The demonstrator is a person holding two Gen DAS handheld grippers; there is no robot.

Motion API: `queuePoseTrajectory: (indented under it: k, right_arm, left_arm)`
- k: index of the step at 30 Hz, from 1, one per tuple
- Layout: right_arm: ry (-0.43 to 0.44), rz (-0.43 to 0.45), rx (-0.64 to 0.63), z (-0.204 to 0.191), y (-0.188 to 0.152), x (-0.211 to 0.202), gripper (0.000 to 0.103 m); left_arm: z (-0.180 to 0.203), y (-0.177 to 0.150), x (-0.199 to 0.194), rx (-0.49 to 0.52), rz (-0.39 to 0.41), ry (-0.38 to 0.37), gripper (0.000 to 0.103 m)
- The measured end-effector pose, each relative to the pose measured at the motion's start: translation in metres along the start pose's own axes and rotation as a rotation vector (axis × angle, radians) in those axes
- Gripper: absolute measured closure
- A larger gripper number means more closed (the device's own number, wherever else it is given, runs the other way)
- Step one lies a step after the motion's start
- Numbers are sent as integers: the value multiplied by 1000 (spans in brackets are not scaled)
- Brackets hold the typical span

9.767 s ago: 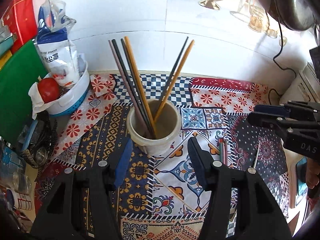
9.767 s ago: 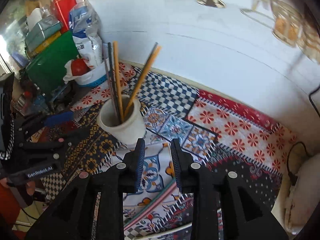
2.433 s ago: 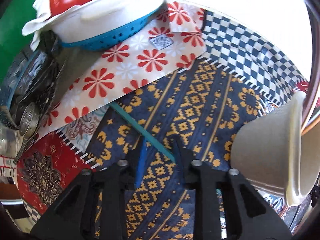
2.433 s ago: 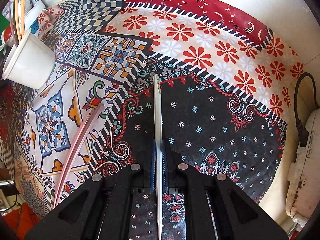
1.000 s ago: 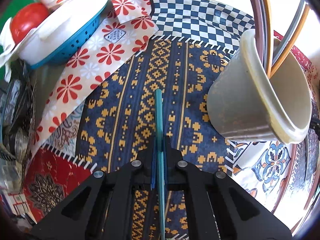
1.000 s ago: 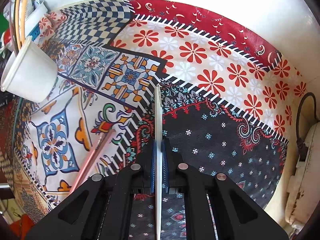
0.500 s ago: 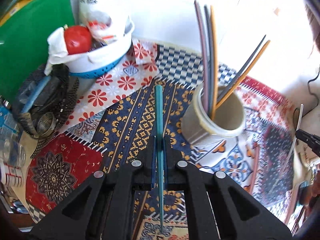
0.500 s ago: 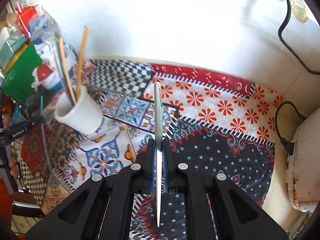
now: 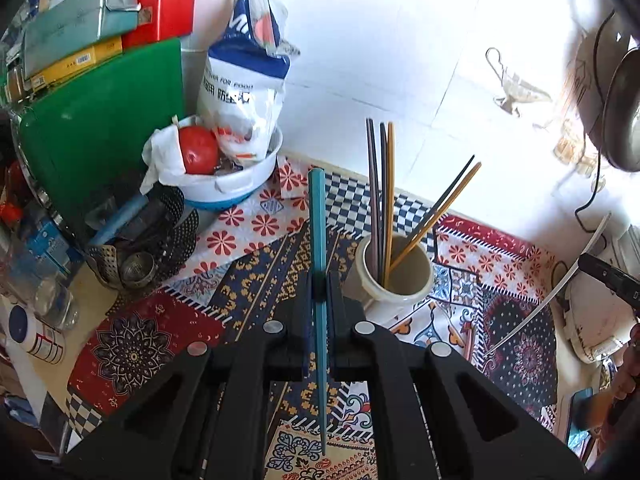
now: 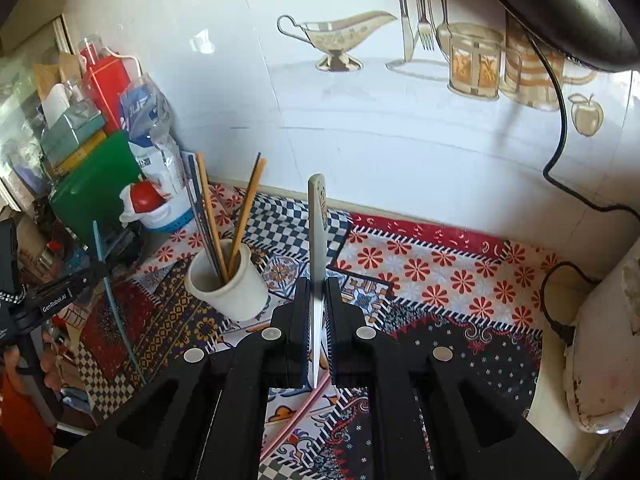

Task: Organize utensils
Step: 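Lift both held rods upright and carry them over the white cup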

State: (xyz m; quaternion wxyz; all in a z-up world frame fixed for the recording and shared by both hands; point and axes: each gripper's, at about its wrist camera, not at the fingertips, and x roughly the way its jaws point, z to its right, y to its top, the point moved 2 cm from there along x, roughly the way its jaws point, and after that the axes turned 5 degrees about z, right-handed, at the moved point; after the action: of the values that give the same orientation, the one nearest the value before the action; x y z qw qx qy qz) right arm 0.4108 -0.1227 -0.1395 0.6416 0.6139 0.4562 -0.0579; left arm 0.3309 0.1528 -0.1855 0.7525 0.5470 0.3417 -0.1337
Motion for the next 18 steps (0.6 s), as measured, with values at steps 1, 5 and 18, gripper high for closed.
queuePoseTrajectory:
  k: [1,5,18]
  right_arm:
    - [6,12,-5,-3,4,-1,97]
    - [25,66,-28,-17,22,-5,97]
    - [99,187,-93,-65,73,3,97]
  left_arm:
    - [0,5,-5,-1,18,-4,98]
    - [3,28,-23,2,97,-21,98]
    - [32,99,-33,52,297,-49,98]
